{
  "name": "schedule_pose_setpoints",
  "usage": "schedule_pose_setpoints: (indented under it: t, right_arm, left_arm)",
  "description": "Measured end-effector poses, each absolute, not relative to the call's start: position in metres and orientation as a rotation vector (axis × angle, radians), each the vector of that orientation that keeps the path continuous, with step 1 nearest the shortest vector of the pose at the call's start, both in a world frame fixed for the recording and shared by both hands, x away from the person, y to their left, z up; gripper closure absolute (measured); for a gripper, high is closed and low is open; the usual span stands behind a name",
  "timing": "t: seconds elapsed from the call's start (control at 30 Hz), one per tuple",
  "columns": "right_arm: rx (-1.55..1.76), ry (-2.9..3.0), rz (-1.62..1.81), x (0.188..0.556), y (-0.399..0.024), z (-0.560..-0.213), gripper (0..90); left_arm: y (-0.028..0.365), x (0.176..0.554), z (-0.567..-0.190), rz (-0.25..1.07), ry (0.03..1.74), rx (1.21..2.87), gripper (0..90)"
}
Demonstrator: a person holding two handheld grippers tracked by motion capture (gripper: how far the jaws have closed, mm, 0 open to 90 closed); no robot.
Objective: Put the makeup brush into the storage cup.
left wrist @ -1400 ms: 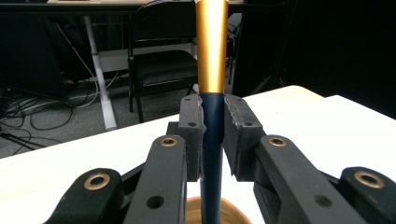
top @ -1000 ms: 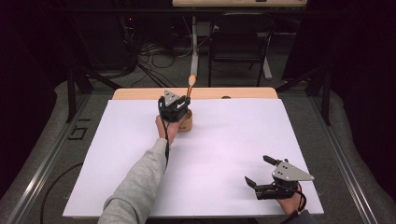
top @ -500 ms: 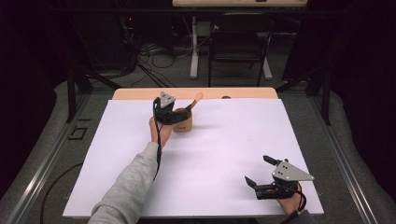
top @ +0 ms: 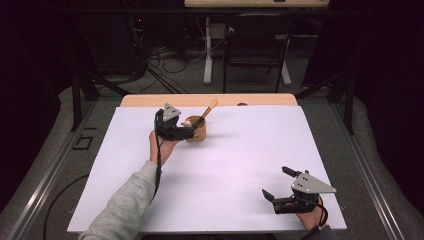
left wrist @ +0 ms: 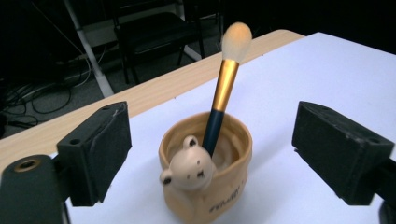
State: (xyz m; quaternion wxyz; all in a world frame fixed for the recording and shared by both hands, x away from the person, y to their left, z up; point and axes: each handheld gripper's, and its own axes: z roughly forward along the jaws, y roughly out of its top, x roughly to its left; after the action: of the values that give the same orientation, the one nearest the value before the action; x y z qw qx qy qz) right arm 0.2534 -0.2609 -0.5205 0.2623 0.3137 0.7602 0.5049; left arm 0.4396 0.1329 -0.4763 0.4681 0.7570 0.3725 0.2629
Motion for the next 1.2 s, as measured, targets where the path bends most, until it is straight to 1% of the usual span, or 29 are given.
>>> schedule_pose_setpoints:
  t: [0.37, 0.77, 1.2]
  right_arm:
    - [0.852, 2.053, 1.372, 0.254, -0.261, -0.521, 2.0]
    - [0.846, 2.049, 1.387, 0.253, -0.261, -0.519, 0.8]
    - [0.855, 2.035, 1.394, 0.253, -0.262, -0.518, 0.0]
  left_arm:
    - [0.156, 0.415, -0.468, 0.624, 0.894, 1.894, 8.4]
    - [0.177, 0.387, -0.462, 0.642, 0.875, 1.930, 7.2]
    - [0.204, 0.364, -0.466, 0.628, 0.904, 1.912, 3.8]
